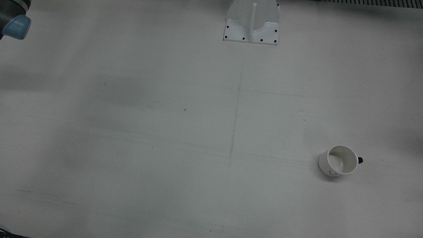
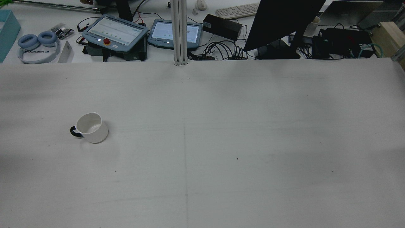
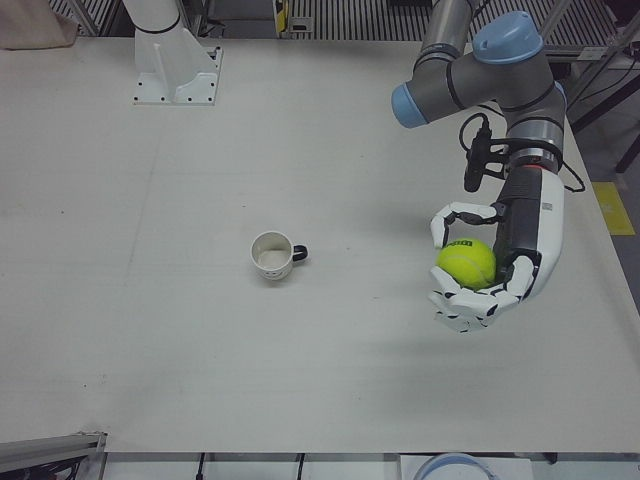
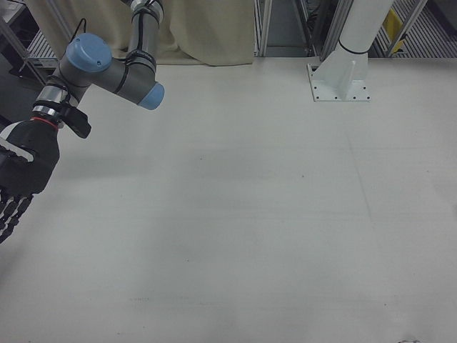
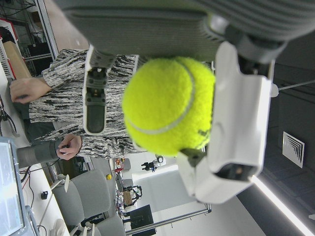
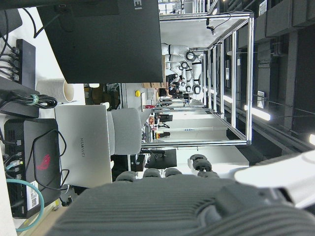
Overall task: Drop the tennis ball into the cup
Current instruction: 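Hold the yellow tennis ball in the left hand and bring it into view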
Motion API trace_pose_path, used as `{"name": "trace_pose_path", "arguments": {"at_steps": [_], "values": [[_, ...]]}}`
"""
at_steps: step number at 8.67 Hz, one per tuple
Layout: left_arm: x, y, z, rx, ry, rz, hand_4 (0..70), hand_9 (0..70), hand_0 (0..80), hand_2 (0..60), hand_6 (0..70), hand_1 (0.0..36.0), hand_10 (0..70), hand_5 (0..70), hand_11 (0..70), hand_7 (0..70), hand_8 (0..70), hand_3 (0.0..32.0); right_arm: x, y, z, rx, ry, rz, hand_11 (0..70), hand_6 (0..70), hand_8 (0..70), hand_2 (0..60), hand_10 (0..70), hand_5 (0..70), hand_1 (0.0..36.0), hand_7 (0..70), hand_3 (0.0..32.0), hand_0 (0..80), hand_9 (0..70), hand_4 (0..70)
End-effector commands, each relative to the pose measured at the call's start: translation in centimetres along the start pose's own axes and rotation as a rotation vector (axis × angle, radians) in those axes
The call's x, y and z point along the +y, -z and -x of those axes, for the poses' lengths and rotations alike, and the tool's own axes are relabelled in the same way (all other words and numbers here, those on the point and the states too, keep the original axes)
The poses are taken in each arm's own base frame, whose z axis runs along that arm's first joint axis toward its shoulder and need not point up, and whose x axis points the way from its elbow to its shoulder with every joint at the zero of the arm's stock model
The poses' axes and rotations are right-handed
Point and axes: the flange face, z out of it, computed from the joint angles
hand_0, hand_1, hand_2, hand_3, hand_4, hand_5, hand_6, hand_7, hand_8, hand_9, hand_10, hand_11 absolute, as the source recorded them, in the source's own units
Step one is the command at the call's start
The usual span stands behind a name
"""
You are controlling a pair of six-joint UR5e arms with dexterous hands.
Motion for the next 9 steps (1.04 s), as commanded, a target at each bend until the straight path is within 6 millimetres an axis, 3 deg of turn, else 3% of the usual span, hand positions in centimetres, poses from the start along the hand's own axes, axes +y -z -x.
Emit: {"name": "trace_pose_path", "arguments": {"at_steps": [1,3,4,6,7,9], "values": [[0.4,-0.1,-0.1,0.002,0.002,0.009,14.8,41.6,80.0,60.0,70.0,36.0,26.5,35.2,42.2,61.6,45.2,26.8,0.1,0.0,0.0,0.001,0.000,0.001,0.0,0.0,0.0,0.0,0.0,0.0,0.0,0.0,0.0,0.0,0.0,0.0],[2.0,-0.5,0.0,-0.011,0.012,0.045,14.6,41.9,80.0,60.0,70.0,36.0,30.6,34.0,47.6,63.3,43.8,27.2,0.1,0.0,0.1,-0.001,0.000,0.001,0.0,0.0,0.0,0.0,0.0,0.0,0.0,0.0,0.0,0.0,0.0,0.0],[3.6,-1.0,1.8,-0.068,0.030,0.094,14.5,41.9,80.0,60.0,70.0,36.0,30.7,33.3,47.7,63.8,43.4,27.2,0.1,0.0,0.1,-0.001,0.000,0.001,0.0,0.0,0.0,0.0,0.0,0.0,0.0,0.0,0.0,0.0,0.0,0.0],[5.8,-2.0,8.1,-0.174,0.063,0.194,10.8,41.0,80.0,60.0,70.0,36.0,32.7,35.9,50.3,59.5,44.3,29.2,0.1,0.0,0.1,-0.001,0.000,0.001,0.0,0.0,0.0,0.0,0.0,0.0,0.0,0.0,0.0,0.0,0.0,0.0],[6.9,-2.2,12.0,-0.230,0.081,0.214,7.8,40.6,80.0,60.0,70.0,36.0,33.9,35.4,51.8,58.0,44.2,31.2,0.1,0.0,0.1,-0.001,0.000,0.001,0.0,0.0,0.0,0.0,0.0,0.0,0.0,0.0,0.0,0.0,0.0,0.0],[9.8,-2.3,20.2,-0.335,0.095,0.270,4.9,40.3,80.0,60.0,70.0,36.0,35.3,35.0,53.7,56.3,43.6,32.0,0.1,0.0,0.0,-0.001,-0.001,0.003,0.0,0.0,0.0,0.0,0.0,0.0,0.0,0.0,0.0,0.0,0.0,0.0]]}}
